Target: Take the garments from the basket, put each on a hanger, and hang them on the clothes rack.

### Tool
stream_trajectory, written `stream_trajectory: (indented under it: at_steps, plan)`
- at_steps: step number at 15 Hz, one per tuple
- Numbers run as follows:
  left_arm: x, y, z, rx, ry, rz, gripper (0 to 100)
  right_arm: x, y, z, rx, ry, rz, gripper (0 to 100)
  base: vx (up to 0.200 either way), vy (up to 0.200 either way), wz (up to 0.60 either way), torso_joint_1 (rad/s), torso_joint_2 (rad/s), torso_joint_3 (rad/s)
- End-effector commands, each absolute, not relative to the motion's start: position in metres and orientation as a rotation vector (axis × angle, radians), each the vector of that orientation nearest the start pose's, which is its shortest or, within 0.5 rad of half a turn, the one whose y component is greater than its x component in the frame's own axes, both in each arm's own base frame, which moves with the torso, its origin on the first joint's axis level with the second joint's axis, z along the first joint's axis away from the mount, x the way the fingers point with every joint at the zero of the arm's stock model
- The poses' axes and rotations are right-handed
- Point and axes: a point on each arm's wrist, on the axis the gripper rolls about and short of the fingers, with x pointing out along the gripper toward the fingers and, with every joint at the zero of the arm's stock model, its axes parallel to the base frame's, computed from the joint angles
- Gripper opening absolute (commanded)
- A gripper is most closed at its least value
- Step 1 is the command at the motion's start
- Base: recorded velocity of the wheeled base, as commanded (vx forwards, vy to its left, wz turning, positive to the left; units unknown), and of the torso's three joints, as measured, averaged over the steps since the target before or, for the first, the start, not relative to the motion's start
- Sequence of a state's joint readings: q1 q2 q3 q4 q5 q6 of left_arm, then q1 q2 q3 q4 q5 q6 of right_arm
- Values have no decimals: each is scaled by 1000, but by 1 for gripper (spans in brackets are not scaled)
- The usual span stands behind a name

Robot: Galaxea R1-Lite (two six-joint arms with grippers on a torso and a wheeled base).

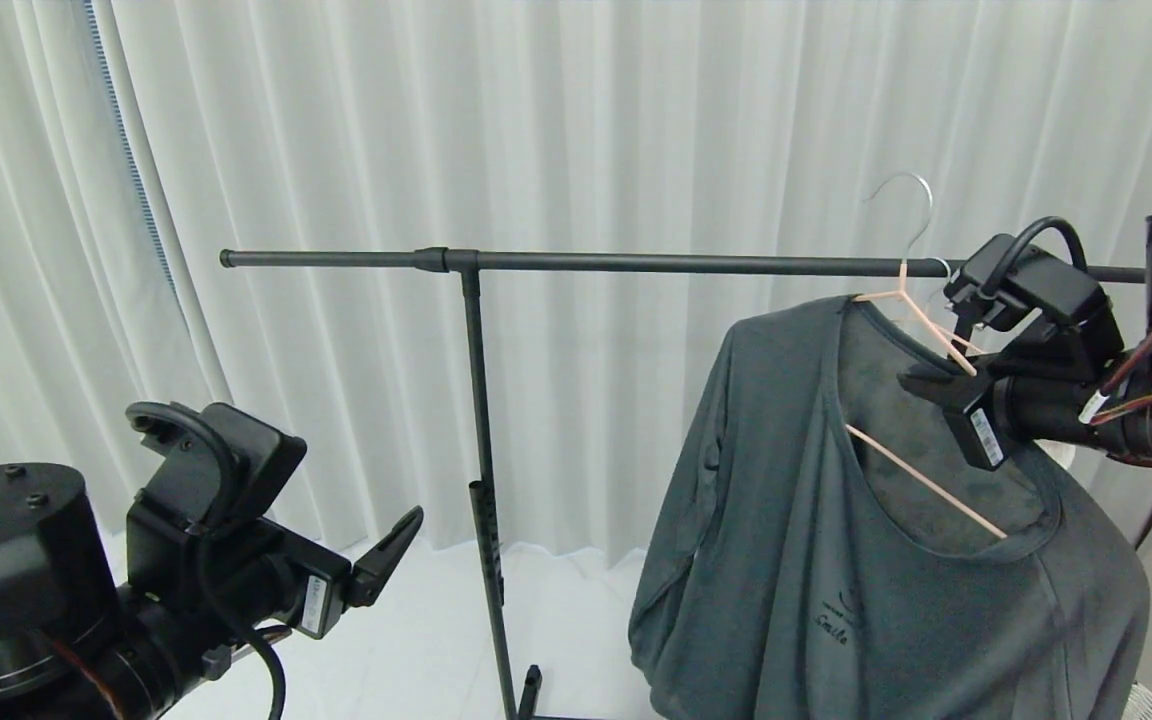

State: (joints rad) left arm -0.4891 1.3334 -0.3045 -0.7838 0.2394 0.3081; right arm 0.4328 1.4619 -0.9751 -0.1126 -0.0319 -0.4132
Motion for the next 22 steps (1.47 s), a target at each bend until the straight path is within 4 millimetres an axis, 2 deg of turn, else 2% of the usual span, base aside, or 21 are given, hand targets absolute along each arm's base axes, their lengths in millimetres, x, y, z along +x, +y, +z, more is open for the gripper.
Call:
stream_trajectory:
  at_steps: [1, 11, 17, 22]
  plan:
    - [162, -81, 157, 391, 184, -284, 100, 235, 108, 241, -493, 300, 471, 0, 200, 0, 0, -12, -2, 7]
    - [163, -82, 159, 393, 176, -287, 100, 240, 110, 234, -498, 324, 474, 0, 200, 0, 0, 3, 4, 3]
    - [162, -84, 158, 400, 175, -300, 100, 248, 113, 221, -508, 372, 482, 0, 0, 0, 0, 0, 0, 0]
    - [161, -85, 159, 399, 170, -307, 100, 280, 124, 205, -504, 420, 475, 0, 0, 0, 0, 0, 0, 0]
